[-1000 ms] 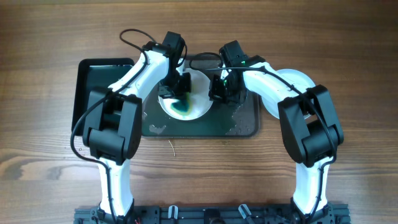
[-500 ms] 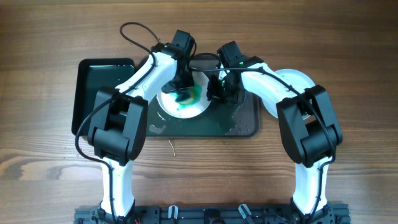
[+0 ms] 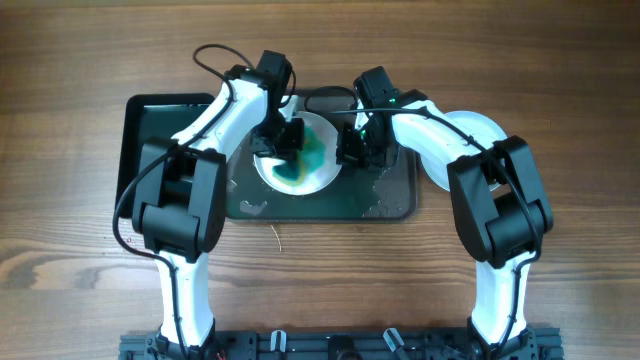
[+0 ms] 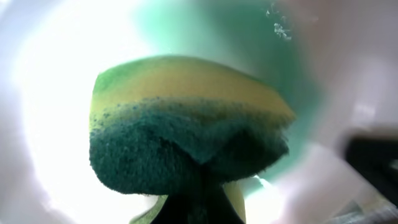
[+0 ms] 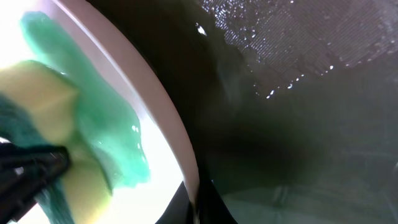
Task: Clean dirty plates on tray and stack at the side
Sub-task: 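Scrub the held plate with the sponge in the left gripper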
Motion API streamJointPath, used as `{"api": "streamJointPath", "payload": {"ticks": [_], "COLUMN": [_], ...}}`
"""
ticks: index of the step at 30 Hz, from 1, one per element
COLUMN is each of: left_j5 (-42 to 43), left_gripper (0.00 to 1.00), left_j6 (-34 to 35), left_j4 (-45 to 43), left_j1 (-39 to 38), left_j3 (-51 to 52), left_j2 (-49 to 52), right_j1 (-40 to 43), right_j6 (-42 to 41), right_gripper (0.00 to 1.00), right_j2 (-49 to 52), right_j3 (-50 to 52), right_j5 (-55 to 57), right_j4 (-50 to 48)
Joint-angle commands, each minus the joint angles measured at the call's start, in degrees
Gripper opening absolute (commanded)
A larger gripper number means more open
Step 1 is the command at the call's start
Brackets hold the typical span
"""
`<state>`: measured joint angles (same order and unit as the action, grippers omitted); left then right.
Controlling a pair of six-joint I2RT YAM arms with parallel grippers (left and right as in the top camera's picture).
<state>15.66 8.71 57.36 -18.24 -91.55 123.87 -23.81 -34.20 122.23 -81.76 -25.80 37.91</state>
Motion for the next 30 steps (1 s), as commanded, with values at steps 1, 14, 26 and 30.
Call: {"api": "streamJointPath", "payload": {"ticks": [1,14,26,30], "left_j5": [13.27,-31.41,-30.88,-26.05], "left_gripper": [0.04,0.04,0.04,0.04], "left_j6": [-5.53,9.53,21.94,20.31], "left_j4": [-5.27,-13.77,3.87,7.98], "left_j1": [-1.51,-0.61,-0.61,-0.59], "left_j3": [1.01,1.01,0.90,-1.31], "left_j2": [1.51,1.51,1.40,0.37], "right_j1": [-0.28,-0.28,-0.28,-0.28], "right_j6": [1.20,1.22,1.18,1.20], "right_gripper": [0.04,0.04,0.05,0.04], "right_j2": [2.23,2.23,2.23,2.23], "right_j3": [2.16,2.16,2.16,2.16], "right_j5": [1.29,1.60,1.55,1.51], "right_j4": [0.24,0.07,0.02,0.07]}}
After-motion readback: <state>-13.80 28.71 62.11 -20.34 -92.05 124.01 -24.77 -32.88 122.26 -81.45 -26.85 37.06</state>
